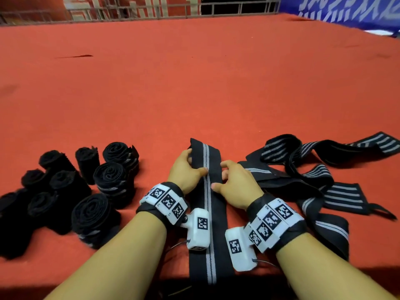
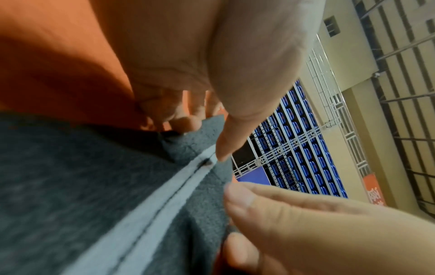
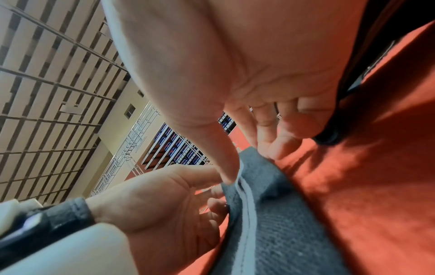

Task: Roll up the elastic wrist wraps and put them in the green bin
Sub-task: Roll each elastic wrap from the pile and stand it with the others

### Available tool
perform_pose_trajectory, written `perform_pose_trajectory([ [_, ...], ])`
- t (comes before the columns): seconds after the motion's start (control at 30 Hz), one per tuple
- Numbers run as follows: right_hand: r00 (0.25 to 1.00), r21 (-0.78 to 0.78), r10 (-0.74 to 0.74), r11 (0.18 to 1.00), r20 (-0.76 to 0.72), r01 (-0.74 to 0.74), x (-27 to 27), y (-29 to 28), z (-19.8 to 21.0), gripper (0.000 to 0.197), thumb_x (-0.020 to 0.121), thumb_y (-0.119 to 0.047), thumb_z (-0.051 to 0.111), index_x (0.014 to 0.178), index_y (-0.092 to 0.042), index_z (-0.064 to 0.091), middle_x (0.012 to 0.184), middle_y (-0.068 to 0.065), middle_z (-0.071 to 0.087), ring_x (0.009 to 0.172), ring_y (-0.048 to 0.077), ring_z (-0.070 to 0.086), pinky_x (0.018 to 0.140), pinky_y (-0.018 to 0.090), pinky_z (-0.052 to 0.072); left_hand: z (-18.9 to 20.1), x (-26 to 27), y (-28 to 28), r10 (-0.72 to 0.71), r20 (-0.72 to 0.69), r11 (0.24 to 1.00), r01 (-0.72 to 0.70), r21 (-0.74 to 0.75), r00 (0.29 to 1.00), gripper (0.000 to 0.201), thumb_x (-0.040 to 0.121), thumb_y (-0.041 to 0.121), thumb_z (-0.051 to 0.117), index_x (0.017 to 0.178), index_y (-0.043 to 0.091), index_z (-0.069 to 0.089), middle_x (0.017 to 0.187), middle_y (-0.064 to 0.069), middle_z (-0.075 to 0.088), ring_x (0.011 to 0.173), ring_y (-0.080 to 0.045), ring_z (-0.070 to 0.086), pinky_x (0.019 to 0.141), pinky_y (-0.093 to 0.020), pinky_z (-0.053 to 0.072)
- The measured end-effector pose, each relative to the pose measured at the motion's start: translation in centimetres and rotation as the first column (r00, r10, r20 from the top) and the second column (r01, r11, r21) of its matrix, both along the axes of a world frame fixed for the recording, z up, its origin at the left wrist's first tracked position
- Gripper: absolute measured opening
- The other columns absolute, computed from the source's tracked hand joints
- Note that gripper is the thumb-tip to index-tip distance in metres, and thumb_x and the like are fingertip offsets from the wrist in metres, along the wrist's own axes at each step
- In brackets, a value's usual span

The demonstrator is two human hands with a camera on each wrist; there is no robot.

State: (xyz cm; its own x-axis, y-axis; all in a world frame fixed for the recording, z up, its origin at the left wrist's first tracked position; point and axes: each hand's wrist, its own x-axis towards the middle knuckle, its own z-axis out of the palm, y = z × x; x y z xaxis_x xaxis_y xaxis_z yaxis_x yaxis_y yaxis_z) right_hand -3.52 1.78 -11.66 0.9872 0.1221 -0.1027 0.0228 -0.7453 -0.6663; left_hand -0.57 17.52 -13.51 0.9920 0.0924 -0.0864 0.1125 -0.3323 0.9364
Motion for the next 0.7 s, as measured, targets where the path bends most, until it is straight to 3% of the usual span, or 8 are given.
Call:
perform_pose_trajectory([
  [0.13,0.984,0.156,-0.044,0.988,0.171,0.017,0.0,0.2,0.3,0.065,0.084,-0.005,0.073,0.143,-0.020,0.049,0.089,-0.013,0.053,0.082,0.012,0.055,0.083,0.020,0.040,1.3,0.0,0.2,0.000,0.152,0.995,0.015,-0.095,0.988,0.074,0.083,-0.011,0.071,0.147,0.020,0.048,0.117,-0.006,0.070,0.091,-0.006,0.070,0.087,-0.031,0.059],
  [0.23,0.970,0.194,-0.047,0.981,0.238,0.000,-0.2,0.1,0.6,0.066,0.082,0.002,0.071,0.139,-0.029,0.055,0.107,-0.014,0.062,0.090,0.009,0.060,0.090,0.017,0.042,2.0,-0.3,0.2,-0.043,0.210,0.991,0.068,-0.114,0.977,0.092,0.085,-0.021,0.061,0.157,0.027,0.032,0.126,-0.006,0.062,0.056,0.002,0.059,0.056,-0.014,0.048],
  [0.3,0.976,0.200,-0.034,0.980,0.214,-0.009,-0.3,0.2,0.3,0.066,0.081,0.001,0.072,0.137,-0.029,0.057,0.119,-0.010,0.066,0.101,0.009,0.064,0.099,0.023,0.047,1.6,-0.3,0.4,-0.065,0.181,0.990,0.086,-0.113,0.981,0.099,0.084,-0.022,0.059,0.159,0.033,0.026,0.130,-0.006,0.059,0.051,-0.003,0.055,0.053,-0.016,0.048],
  [0.4,0.995,0.155,-0.003,0.988,0.098,-0.012,-0.4,0.4,-0.2,0.066,0.081,-0.011,0.078,0.141,-0.027,0.054,0.132,-0.002,0.065,0.116,0.018,0.064,0.105,0.035,0.049,0.3,-0.6,0.6,-0.099,0.067,0.992,0.103,-0.071,0.993,0.109,0.081,-0.016,0.065,0.161,0.038,0.014,0.145,-0.006,0.053,0.093,-0.019,0.066,0.079,-0.031,0.057],
  [0.5,1.000,0.041,0.002,0.999,-0.023,-0.001,-0.6,0.4,-0.1,0.068,0.083,-0.027,0.081,0.144,-0.019,0.052,0.140,0.001,0.059,0.127,0.022,0.056,0.110,0.033,0.043,0.4,-1.1,0.6,-0.049,-0.089,0.997,0.054,0.058,0.995,0.109,0.084,0.003,0.073,0.162,0.023,0.000,0.161,-0.010,0.033,0.140,-0.026,0.044,0.114,-0.042,0.041],
  [0.57,0.999,0.001,-0.020,1.000,-0.036,0.020,-0.7,0.4,0.0,0.068,0.083,-0.033,0.081,0.142,-0.014,0.054,0.140,0.005,0.058,0.130,0.022,0.053,0.109,0.030,0.041,0.5,-1.2,0.4,-0.025,-0.106,0.991,0.039,0.128,0.994,0.108,0.080,0.017,0.076,0.162,0.022,0.005,0.160,-0.013,0.033,0.143,-0.026,0.039,0.116,-0.043,0.038],
  [0.63,1.000,-0.031,-0.017,0.999,-0.012,0.017,-0.9,0.6,0.2,0.062,0.084,-0.035,0.080,0.135,-0.009,0.059,0.141,0.008,0.056,0.134,0.022,0.050,0.109,0.029,0.039,1.0,-1.6,0.2,-0.052,-0.104,0.987,0.067,0.146,0.993,0.104,0.071,0.028,0.073,0.161,0.024,0.020,0.152,-0.013,0.046,0.133,-0.023,0.052,0.110,-0.044,0.045],
  [0.7,1.000,-0.071,0.004,0.997,0.013,-0.003,-1.2,0.9,0.5,0.048,0.085,-0.036,0.078,0.122,-0.008,0.066,0.145,0.010,0.053,0.143,0.019,0.040,0.110,0.027,0.034,1.4,-2.1,-0.1,-0.097,-0.097,0.972,0.116,0.204,0.991,0.083,0.079,0.021,0.073,0.154,0.021,0.038,0.144,-0.006,0.055,0.123,-0.019,0.060,0.106,-0.036,0.048],
])
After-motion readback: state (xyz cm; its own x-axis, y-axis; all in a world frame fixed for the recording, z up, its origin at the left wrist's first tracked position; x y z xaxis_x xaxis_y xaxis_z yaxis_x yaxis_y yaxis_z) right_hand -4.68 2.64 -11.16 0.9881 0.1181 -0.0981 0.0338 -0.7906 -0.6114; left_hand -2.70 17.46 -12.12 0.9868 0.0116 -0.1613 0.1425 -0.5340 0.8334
